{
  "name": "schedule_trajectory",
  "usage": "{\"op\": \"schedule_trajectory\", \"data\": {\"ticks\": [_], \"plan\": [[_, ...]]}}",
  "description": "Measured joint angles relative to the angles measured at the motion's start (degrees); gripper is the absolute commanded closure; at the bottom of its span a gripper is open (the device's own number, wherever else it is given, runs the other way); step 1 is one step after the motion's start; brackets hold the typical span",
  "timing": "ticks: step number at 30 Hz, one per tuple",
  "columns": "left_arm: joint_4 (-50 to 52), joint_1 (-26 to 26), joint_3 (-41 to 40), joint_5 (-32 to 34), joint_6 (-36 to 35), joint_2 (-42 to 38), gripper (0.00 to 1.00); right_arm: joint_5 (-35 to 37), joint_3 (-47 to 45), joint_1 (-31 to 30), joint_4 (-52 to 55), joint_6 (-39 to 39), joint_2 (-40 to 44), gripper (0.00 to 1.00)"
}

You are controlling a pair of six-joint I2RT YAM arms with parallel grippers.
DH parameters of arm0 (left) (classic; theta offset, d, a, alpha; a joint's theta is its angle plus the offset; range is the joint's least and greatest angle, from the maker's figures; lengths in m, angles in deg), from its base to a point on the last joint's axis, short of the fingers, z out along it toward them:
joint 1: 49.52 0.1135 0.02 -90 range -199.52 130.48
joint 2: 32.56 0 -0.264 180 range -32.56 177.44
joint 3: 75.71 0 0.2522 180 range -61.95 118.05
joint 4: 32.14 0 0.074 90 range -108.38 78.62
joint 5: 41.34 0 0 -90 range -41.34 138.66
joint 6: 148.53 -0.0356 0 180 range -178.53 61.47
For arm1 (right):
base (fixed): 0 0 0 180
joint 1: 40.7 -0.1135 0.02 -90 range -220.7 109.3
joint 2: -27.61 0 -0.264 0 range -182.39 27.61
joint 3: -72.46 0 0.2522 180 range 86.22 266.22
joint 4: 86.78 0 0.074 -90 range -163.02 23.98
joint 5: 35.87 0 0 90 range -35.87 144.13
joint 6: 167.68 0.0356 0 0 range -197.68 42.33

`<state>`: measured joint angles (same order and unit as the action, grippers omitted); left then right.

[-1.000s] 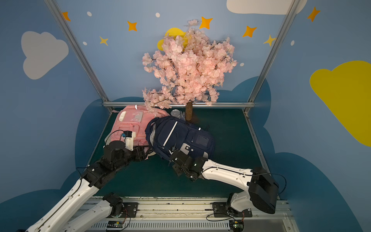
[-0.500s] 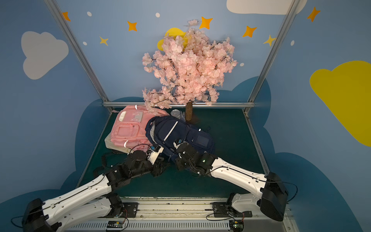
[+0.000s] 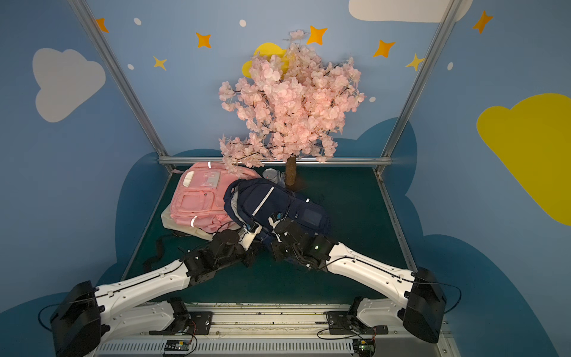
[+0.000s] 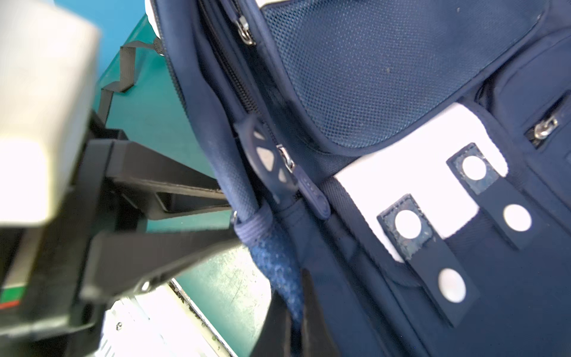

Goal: Zip up the backpack
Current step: Zip the zipper on the backpack.

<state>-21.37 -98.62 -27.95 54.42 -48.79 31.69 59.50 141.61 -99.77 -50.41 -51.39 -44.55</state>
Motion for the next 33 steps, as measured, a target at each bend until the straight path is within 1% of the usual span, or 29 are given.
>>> {"op": "schedule_trajectory", "data": {"ticks": [3,7,12,18,21,24,28,31,33], "plan": [[-0.33,-0.22,0.00,1.55,-0.31,-0.09,0.89,-0.07,-0.02,0.11,-0.11,0.35,0.17,1.00],[-0.24,-0.57,0.00,1.79,-0.59,-0.63,0.93,0.55,-0.35,0.11,-0.26,0.48,0.52,1.00],[0.98,-0.63,0.00,1.46,-0.52,-3.32,0.95,3.78,-0.61,0.00,0.26,-0.09,0.90,1.00],[4.85,-0.39,0.07,2.05,-0.13,-6.84,0.96,6.86,-3.17,-0.04,1.84,-3.82,2.32,1.00],[7.82,0.92,0.92,3.06,0.79,-7.74,0.97,8.50,-5.09,-0.07,2.99,-5.35,3.85,1.00],[10.27,3.91,2.10,3.48,1.97,-8.04,0.97,11.39,-6.73,0.04,5.18,-5.60,5.64,1.00],[11.52,7.96,2.54,1.70,3.63,-8.17,0.97,13.94,-7.87,2.03,7.63,-4.00,7.06,1.00],[11.47,8.04,2.58,-1.29,3.76,-8.09,0.97,13.57,-8.72,4.46,7.74,-2.60,8.00,1.00],[11.47,6.93,3.02,-1.99,3.56,-7.67,0.98,13.22,-9.25,5.79,8.00,-2.32,8.57,1.00]]}}
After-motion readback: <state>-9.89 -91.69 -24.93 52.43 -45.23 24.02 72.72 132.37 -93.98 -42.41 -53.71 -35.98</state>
